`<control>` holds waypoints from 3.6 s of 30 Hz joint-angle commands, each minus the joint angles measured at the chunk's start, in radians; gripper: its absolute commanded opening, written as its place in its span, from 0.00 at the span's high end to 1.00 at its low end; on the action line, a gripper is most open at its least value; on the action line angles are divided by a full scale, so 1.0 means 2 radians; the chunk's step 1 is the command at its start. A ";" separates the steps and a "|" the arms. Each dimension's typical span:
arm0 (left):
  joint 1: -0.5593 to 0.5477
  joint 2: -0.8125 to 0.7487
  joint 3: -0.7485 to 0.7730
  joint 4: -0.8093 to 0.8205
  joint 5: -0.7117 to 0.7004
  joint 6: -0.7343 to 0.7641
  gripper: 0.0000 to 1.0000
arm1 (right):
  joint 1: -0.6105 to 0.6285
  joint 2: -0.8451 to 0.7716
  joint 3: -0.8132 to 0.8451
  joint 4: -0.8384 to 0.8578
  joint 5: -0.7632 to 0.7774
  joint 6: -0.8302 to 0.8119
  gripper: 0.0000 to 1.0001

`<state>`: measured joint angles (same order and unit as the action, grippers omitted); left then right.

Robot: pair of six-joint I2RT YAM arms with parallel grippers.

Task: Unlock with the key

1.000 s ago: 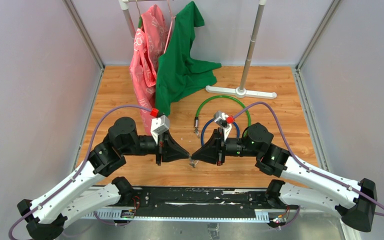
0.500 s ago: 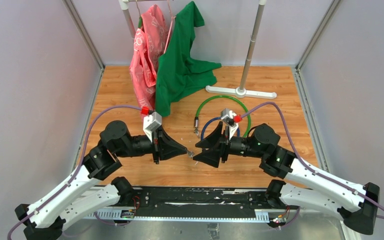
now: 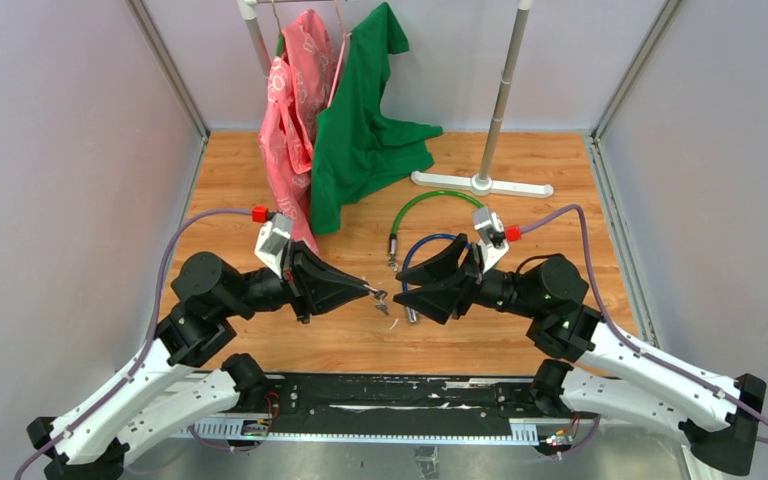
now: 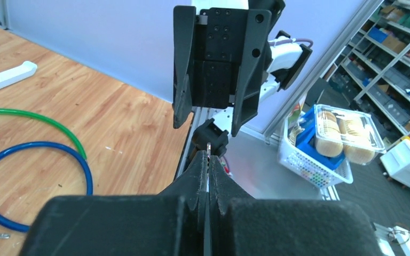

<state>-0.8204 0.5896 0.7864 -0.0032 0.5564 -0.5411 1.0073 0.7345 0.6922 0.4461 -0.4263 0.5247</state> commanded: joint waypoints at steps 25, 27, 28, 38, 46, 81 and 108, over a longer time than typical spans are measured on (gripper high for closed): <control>-0.001 -0.012 -0.005 0.054 -0.017 -0.044 1.00 | 0.000 0.078 0.044 0.109 -0.052 0.038 0.63; -0.001 -0.013 -0.006 0.055 -0.019 -0.045 1.00 | 0.001 0.081 0.046 0.110 -0.058 0.038 0.65; -0.001 -0.014 -0.006 0.056 -0.020 -0.045 1.00 | 0.001 0.082 0.047 0.111 -0.061 0.038 0.65; -0.001 -0.015 -0.010 0.064 -0.023 -0.052 1.00 | 0.008 0.095 0.051 0.113 -0.077 0.039 0.67; -0.001 -0.018 -0.013 0.066 -0.030 -0.053 1.00 | 0.013 0.100 0.050 0.114 -0.085 0.040 0.74; -0.001 -0.038 -0.020 0.066 -0.035 -0.062 1.00 | 0.013 0.079 0.066 0.107 -0.061 0.013 0.76; -0.001 -0.044 -0.023 0.067 -0.042 -0.059 1.00 | 0.013 0.090 0.067 0.106 -0.082 0.026 0.59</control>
<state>-0.8204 0.5167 0.7452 0.1043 0.4843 -0.6632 1.0218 0.9073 0.7925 0.6357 -0.5598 0.5640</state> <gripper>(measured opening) 0.010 0.382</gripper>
